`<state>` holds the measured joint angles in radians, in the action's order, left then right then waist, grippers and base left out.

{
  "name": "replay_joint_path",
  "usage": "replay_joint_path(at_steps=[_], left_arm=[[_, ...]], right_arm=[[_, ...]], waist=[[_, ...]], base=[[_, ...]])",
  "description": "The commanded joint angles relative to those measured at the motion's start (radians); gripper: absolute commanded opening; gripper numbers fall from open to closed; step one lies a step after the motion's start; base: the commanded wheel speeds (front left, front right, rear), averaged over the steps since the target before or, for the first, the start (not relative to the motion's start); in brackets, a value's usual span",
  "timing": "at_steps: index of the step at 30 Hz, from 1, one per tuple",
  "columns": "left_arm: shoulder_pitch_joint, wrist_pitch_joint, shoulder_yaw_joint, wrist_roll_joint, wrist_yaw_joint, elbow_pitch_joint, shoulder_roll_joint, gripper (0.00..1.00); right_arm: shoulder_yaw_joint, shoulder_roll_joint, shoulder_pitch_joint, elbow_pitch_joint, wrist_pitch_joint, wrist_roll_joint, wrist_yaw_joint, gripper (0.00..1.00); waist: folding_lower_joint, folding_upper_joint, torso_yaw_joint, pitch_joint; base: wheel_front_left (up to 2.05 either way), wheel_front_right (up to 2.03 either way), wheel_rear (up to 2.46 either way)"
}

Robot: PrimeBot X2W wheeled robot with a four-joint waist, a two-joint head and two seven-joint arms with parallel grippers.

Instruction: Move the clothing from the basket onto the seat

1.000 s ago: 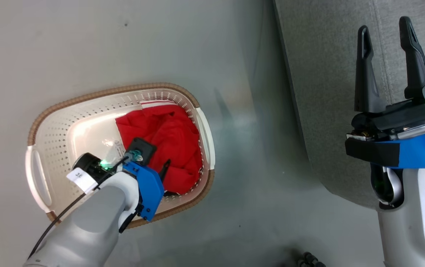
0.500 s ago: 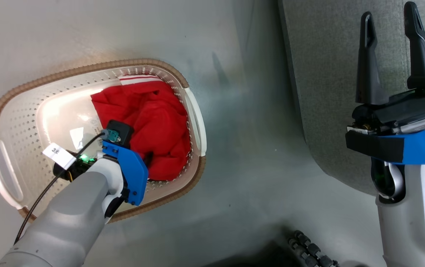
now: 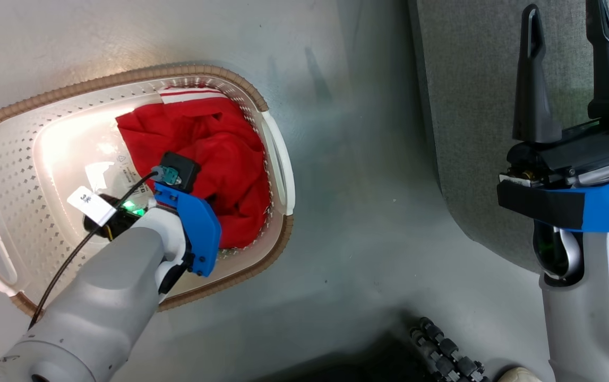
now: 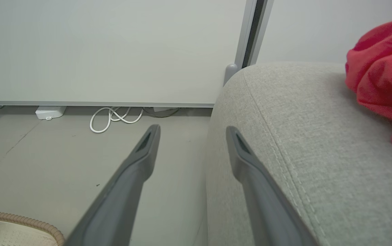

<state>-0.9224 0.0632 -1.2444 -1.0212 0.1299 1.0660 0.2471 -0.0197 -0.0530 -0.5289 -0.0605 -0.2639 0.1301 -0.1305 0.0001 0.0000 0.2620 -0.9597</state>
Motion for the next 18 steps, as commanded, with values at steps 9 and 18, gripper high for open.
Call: replay_joint_path(at_steps=[9, 18], left_arm=[[0.012, -0.093, -0.02, -0.034, 0.001, -0.014, -0.01, 0.0], [0.043, -0.276, -0.015, -0.095, 0.001, -0.016, -0.029, 0.0]], right_arm=[[0.009, 0.003, -0.012, 0.012, -0.001, 0.001, 0.0, 1.0], [0.027, -0.014, 0.041, 0.034, -0.001, -0.001, 0.0, 1.0]], waist=[[-0.0001, 0.0, -0.024, 0.074], [-0.0001, 0.0, -0.075, 0.214]], base=[[0.0, 0.0, 0.0], [0.0, 0.0, 0.0]])
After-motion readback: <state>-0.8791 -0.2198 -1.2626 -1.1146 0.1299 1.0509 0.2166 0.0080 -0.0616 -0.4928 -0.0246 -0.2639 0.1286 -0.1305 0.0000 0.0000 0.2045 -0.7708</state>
